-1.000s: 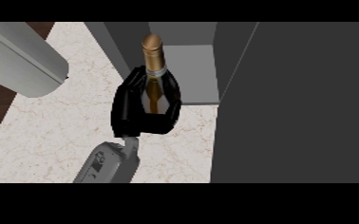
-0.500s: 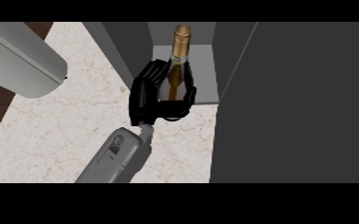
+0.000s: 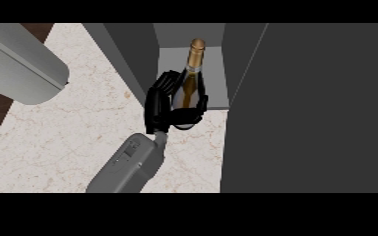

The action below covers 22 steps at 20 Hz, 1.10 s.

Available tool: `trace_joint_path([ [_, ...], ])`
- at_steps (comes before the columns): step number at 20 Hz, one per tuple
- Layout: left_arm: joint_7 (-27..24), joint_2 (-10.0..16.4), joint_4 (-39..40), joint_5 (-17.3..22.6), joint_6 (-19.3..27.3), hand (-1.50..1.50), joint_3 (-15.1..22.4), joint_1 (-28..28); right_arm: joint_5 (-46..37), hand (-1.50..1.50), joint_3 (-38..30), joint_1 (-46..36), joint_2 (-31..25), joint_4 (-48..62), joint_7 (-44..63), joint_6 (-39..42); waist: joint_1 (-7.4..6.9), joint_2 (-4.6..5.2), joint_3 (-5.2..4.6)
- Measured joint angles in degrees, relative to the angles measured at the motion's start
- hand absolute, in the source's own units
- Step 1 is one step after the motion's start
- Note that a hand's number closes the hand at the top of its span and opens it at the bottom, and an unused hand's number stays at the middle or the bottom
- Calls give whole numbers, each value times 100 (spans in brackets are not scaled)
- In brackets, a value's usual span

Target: Pick up the wine, place it into the cabinet and close the cabinet

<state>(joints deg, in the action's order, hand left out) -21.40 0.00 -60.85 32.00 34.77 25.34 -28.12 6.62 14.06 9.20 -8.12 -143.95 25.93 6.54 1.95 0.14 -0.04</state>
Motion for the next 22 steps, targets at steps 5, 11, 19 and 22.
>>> trace_joint_path([
  [5, -493, 0, 585, 577, -128, 150, -34, -241, 10, -150, -9, 143, 43, 7, -128, 80, 17, 3, 0],
  [11, -687, 0, 1140, 1126, -311, 150, -67, -587, 32, -150, -49, 224, 44, 4, -141, 160, 4, 0, 0],
  [19, -783, 1, 2040, 1673, -332, 150, -210, -1464, 62, -150, -158, 172, 100, 44, -188, 248, 46, 18, 1],
  [22, -710, 1, 2270, 1769, -369, 150, -296, -1694, 80, -150, -133, 296, 109, 25, -195, 287, 36, 7, 2],
])
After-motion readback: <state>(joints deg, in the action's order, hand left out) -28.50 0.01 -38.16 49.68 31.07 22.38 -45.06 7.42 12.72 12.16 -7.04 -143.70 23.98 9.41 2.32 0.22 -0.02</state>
